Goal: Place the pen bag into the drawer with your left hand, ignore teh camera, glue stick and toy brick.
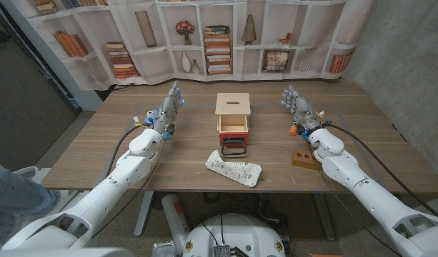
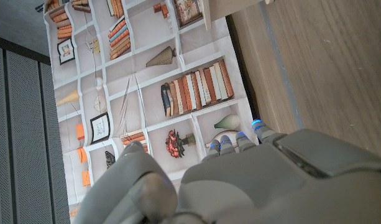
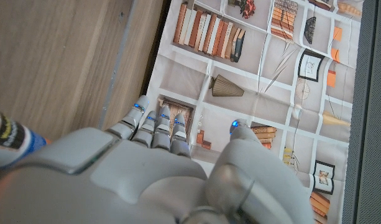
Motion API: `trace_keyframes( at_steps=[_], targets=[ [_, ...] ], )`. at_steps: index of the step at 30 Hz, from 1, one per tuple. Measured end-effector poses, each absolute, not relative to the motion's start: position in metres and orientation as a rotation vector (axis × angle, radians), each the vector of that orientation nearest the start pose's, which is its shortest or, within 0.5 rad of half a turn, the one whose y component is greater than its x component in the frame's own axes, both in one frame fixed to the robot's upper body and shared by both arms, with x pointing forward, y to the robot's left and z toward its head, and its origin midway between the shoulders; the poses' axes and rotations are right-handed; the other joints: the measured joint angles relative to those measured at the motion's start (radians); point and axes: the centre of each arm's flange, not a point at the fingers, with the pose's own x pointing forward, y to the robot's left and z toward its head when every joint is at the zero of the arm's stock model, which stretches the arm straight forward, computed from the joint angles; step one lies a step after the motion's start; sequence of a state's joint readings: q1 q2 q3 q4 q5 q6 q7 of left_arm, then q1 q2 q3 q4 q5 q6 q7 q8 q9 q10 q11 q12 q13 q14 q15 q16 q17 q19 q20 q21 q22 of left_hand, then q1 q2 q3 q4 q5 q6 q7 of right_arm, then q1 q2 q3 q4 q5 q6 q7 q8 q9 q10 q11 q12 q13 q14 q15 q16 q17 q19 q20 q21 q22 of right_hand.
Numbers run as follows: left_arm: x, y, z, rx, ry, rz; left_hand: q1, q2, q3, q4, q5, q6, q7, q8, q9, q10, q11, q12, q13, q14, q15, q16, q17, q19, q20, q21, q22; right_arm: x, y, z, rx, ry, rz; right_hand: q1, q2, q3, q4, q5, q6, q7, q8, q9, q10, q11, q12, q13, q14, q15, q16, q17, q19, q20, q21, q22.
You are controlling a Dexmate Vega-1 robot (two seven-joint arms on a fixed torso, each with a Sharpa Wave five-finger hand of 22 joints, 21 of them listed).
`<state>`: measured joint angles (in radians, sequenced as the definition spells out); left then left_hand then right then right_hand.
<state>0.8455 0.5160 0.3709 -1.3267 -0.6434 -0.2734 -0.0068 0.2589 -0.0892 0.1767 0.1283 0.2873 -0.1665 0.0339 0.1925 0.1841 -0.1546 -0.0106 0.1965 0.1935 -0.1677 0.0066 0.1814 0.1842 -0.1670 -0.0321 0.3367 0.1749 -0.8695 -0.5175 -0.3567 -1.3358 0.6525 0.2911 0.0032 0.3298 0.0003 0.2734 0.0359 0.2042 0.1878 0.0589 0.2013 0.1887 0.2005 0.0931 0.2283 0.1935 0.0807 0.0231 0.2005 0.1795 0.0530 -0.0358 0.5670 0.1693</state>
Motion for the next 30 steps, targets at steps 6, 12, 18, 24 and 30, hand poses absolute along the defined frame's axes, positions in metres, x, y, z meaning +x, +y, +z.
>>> trace_keyframes(
  at_steps=[6,12,18,24,30],
  targets=[
    [0.648,0.283,-0.022,-0.033,-0.595,-0.206,0.004,0.004,0.0,0.0,0.0,0.0,0.0,0.0,0.0,0.0,0.0,0.0,0.0,0.0,0.0,0.004,0.0,0.0,0.0,0.0,0.0,0.642,-0.295,-0.032,0.057,-0.606,0.176,0.0,0.0,0.0,0.0,0.0,0.0,0.0,0.0,0.0,0.0,0.0,0.0,0.0,0.0,0.0,0.0,0.0,0.0,0.0,0.0,0.001],
    [0.647,0.279,-0.021,-0.027,-0.593,-0.212,0.007,0.007,0.0,0.0,0.005,0.0,0.0,0.006,0.0,0.003,0.002,0.003,-0.001,0.0,0.0,0.004,0.0,0.0,0.0,0.0,0.0,0.639,-0.295,-0.033,0.055,-0.611,0.17,0.0,0.0,0.0,0.0,0.0,0.0,0.0,0.0,0.0,0.0,0.0,0.0,-0.001,0.0,0.0,0.0,0.0,0.0,0.0,0.0,0.001],
    [0.647,0.277,-0.02,-0.022,-0.596,-0.223,0.017,0.017,0.004,-0.004,0.009,0.029,0.007,0.015,0.0,0.033,0.0,0.015,-0.003,0.0,0.0,0.012,-0.003,0.0,0.0,0.0,0.0,0.636,-0.295,-0.034,0.055,-0.613,0.162,0.0,0.0,0.0,0.0,0.0,0.0,0.0,0.0,0.0,0.0,0.0,0.0,-0.003,0.0,0.0,0.0,0.0,0.0,0.0,0.0,0.001],
    [0.645,0.275,-0.017,-0.019,-0.604,-0.239,0.021,0.021,0.004,-0.004,0.012,0.04,0.007,0.015,0.0,0.047,0.004,0.015,-0.003,0.0,0.0,0.019,-0.003,0.0,0.0,0.0,0.0,0.635,-0.296,-0.034,0.052,-0.615,0.155,0.0,0.0,0.0,0.0,0.0,0.005,-0.006,0.0,0.0,0.005,-0.005,0.0,-0.003,0.002,-0.002,0.0,0.0,0.0,0.0,-0.006,0.001],
    [0.642,0.273,-0.012,-0.014,-0.624,-0.252,0.029,0.029,0.007,-0.007,0.012,0.049,0.009,0.015,0.0,0.049,0.005,0.022,-0.003,0.0,0.0,0.019,-0.003,0.0,0.0,0.0,0.0,0.635,-0.296,-0.032,0.051,-0.619,0.151,0.0,0.0,0.0,0.0,0.0,0.005,-0.006,0.0,0.0,0.005,-0.005,0.0,-0.003,0.005,-0.005,0.0,0.0,0.0,-0.001,-0.006,0.001]
  ],
)
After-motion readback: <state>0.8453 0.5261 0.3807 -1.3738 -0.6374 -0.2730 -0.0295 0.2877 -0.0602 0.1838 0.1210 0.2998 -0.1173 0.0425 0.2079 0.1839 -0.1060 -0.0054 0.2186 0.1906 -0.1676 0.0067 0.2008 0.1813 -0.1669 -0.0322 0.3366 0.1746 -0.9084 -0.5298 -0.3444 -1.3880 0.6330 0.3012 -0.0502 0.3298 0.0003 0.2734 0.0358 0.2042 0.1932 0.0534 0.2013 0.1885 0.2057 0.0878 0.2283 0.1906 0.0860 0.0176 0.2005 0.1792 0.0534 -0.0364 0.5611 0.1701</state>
